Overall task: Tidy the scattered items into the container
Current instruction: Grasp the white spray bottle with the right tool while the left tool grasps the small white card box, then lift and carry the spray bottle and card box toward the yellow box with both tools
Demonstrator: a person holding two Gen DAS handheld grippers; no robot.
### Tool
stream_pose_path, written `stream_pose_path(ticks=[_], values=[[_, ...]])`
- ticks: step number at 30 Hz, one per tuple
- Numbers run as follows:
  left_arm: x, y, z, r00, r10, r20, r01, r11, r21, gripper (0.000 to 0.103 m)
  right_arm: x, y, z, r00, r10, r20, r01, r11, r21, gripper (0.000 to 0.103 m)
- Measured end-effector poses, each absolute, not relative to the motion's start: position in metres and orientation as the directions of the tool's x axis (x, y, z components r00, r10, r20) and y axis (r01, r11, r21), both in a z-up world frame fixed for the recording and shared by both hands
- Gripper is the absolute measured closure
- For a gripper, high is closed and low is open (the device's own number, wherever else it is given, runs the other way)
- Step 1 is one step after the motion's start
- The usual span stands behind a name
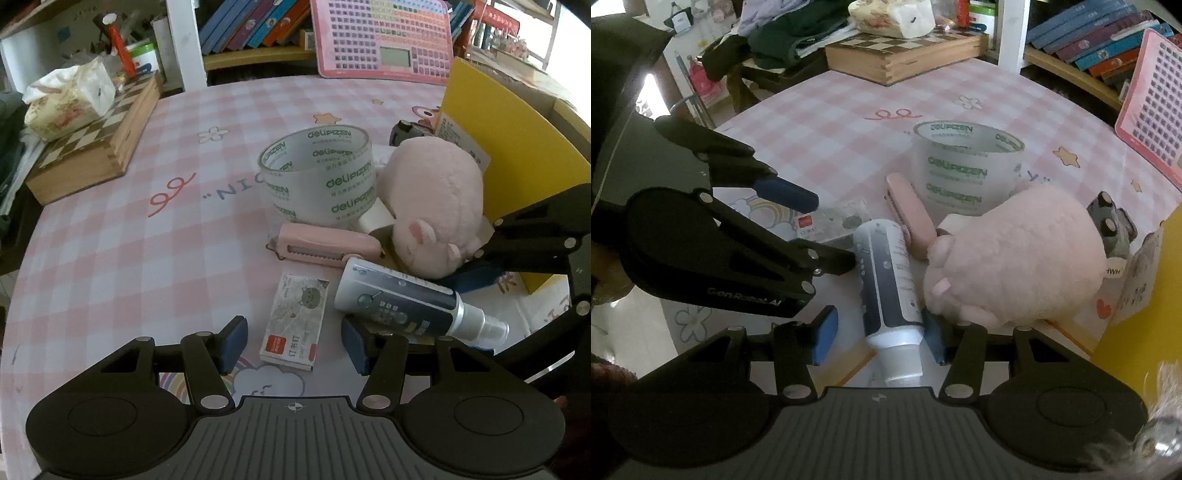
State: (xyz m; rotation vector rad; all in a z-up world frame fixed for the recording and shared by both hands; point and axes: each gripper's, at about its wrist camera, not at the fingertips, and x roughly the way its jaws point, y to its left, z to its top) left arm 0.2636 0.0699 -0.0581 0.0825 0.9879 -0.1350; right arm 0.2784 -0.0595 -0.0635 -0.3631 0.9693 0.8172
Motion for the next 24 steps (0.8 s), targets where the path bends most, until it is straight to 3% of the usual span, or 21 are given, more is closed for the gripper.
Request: stream_pose_path(ticks=[2,3,4,5,17,24], values=[[0.263,0.069,-0.058,0.546,-0.078,-0.834,0.152,0.988,0.007,0.054,0.277,-0.059,-0.064,0.317,0.441,-0.839,-0.753,0.655,0.059,0.058],[0.262,0.069,-0.058,0.550,-0.077,-0.832,0.154,0.988,0.011,0.060,0.277,-0.058,-0.064,0.329,0.432,-0.840,-0.752,0.658,0.044,0.068],[0.262,0.068,-0.057,0.553,-0.076,-0.829,0.155,0.988,0.013,0.070,0.276,-0.058,-0.064,0.338,0.425,-0.840,-0.751,0.659,0.032,0.071],[0.262,0.068,-0.056,0.554,-0.076,-0.829,0.153,0.988,0.012,0.075,0.276,-0.058,-0.063,0.337,0.426,-0.840,-0.752,0.658,0.032,0.071],[0.235,0.095,-0.031,0.587,-0.171,-0.791,0.089,0.985,-0.147,0.075,0.255,-0.058,-0.045,0.376,0.435,-0.818,-0.722,0.691,0.036,0.072],[0.220,0.101,-0.020,0.608,-0.210,-0.766,0.125,0.978,-0.169,0.075,0.239,-0.056,-0.035,0.416,0.422,-0.805,-0.681,0.732,0.031,0.073]])
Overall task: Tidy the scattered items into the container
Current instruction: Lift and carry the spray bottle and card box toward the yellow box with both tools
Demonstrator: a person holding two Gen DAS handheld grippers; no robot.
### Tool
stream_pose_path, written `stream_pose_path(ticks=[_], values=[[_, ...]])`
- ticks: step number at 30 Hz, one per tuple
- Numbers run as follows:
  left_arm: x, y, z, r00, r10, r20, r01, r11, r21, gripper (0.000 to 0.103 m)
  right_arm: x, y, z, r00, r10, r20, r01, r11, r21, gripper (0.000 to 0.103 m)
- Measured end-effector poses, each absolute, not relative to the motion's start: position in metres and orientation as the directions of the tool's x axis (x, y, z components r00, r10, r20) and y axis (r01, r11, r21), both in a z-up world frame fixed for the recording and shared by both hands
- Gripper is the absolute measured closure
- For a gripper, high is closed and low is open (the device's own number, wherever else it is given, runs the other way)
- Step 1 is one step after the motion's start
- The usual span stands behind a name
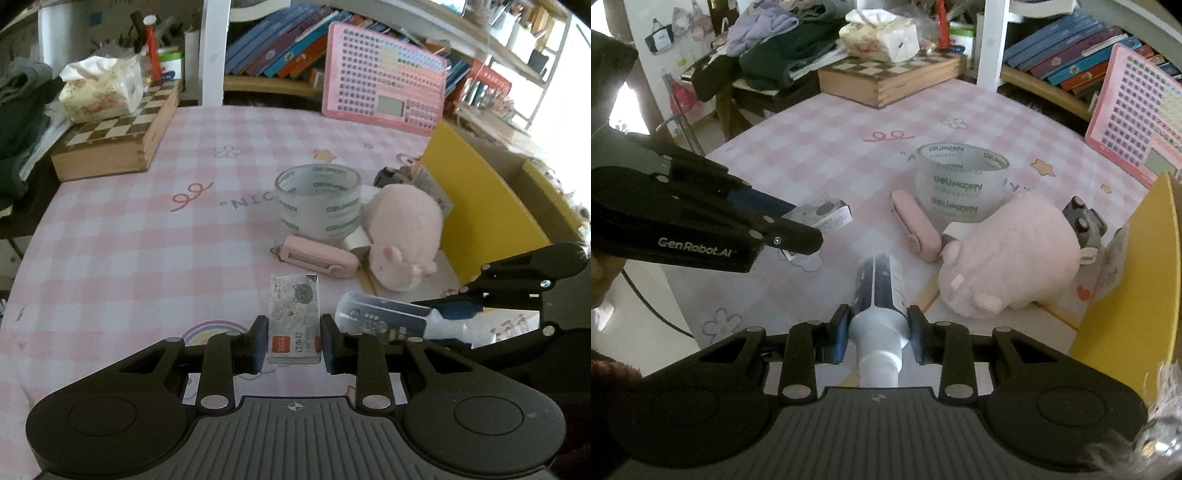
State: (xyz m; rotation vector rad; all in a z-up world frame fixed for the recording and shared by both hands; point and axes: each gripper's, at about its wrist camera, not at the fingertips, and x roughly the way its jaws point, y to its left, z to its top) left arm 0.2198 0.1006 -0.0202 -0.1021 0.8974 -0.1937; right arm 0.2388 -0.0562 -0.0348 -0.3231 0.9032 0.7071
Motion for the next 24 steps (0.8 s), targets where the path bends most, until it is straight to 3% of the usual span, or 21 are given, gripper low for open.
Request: stream_pose_path(ticks=[24], values=[[0.163,0.116,0.020,0.668,-0.341,-0.661,0.238,0.940,-0.244,0.075,0.181,-0.056,0.012,0.570,0.370,-0.733,-0.557,0.830,-0.014,0.073]])
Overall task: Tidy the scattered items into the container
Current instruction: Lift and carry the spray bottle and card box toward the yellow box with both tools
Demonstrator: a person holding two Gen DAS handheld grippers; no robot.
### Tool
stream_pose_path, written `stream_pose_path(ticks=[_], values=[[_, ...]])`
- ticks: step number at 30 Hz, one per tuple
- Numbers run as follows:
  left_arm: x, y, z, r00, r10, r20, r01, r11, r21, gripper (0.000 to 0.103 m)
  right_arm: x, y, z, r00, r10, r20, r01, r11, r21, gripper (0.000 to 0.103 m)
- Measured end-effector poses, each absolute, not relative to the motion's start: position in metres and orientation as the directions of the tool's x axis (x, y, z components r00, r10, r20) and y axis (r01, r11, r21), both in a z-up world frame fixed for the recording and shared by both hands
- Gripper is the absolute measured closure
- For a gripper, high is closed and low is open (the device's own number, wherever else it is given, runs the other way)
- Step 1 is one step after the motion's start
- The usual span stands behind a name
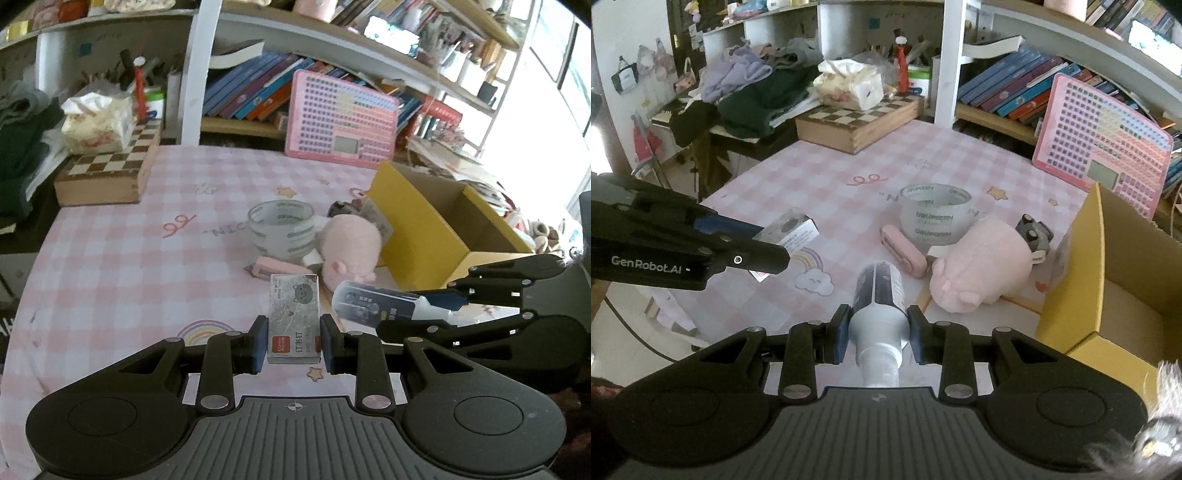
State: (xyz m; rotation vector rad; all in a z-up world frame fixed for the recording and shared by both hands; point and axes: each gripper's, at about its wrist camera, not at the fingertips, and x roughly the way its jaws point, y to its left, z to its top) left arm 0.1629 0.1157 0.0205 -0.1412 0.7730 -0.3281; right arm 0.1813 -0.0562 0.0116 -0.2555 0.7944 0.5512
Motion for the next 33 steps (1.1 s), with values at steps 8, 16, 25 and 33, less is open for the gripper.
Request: stream_pose_path(ticks=[8,16,25,33], values=[[0.142,0.112,0.037,0.670,-0.397,-0.627,0.309,0.918,-0.250,0.075,0.152,-0.067,0.033,0.602,0.359,-0.713,-0.500,0.866,0.013,0.073],[0.127,0.103,0.037,0.646,-0.444,-0.621,0.376,0.893,-0.247,0.075,0.124,-0.073,0.037,0.625,0.324,-0.710,-0.446,0.895,0.016,0.073],[0.112,0.091,0.037,0.612,-0.495,-0.617,0.445,0.860,-0.248,0.075,0.098,-0.084,0.034,0.639,0.278,-0.718,-0.371,0.928,0.029,0.073],[0.105,0.075,0.037,0.582,-0.533,-0.614,0.507,0.828,-0.239,0.075,0.081,-0.096,0.032,0.651,0.244,-0.719,-0.313,0.949,0.038,0.073]])
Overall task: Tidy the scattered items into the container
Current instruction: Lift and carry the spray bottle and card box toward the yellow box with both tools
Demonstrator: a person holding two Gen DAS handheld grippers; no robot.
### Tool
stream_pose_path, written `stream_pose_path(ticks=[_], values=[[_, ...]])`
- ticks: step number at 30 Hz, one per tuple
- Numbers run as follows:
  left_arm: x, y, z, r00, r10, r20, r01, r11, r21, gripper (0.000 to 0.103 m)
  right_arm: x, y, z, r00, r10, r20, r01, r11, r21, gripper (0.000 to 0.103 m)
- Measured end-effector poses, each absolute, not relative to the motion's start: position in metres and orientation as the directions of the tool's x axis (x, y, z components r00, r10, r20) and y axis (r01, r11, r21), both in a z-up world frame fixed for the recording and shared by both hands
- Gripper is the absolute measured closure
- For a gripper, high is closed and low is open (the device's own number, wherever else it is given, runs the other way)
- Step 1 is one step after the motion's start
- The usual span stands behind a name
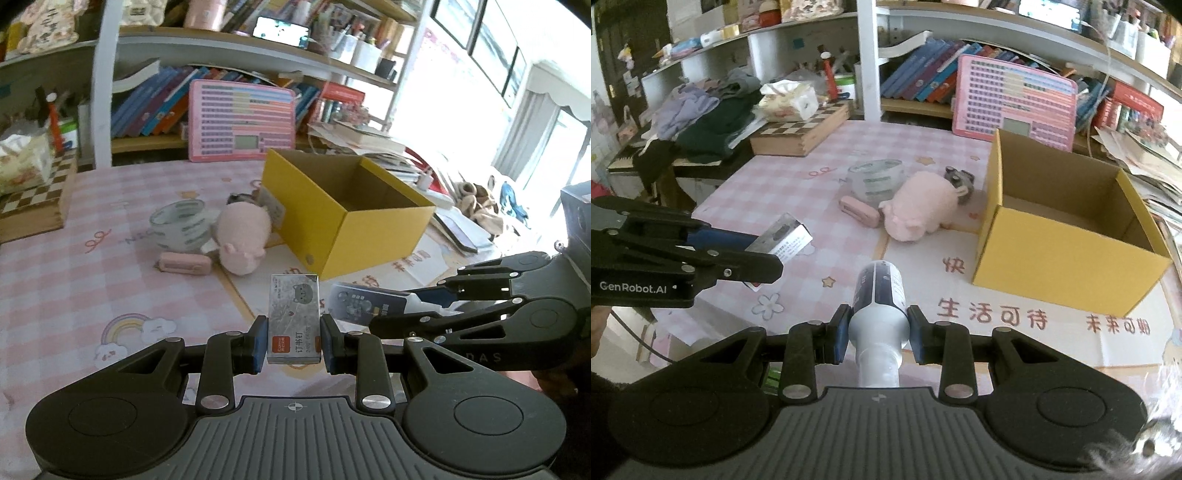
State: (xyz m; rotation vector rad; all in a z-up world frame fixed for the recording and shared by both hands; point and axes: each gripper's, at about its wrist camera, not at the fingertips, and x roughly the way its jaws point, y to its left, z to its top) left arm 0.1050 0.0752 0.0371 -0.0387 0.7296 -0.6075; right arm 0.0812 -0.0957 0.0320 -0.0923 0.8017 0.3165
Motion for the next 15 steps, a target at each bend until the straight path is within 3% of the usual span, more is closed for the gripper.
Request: stream_pose_path(ticks=[15], values=[[0.113,0.032,0.036,0.511,-0.605,-0.610,0.613,0.754,-0.235,0.075,0.067,-0.134,0.028,0.675,0.163,-0.720,-0.190,0.981,0.044,0.073]])
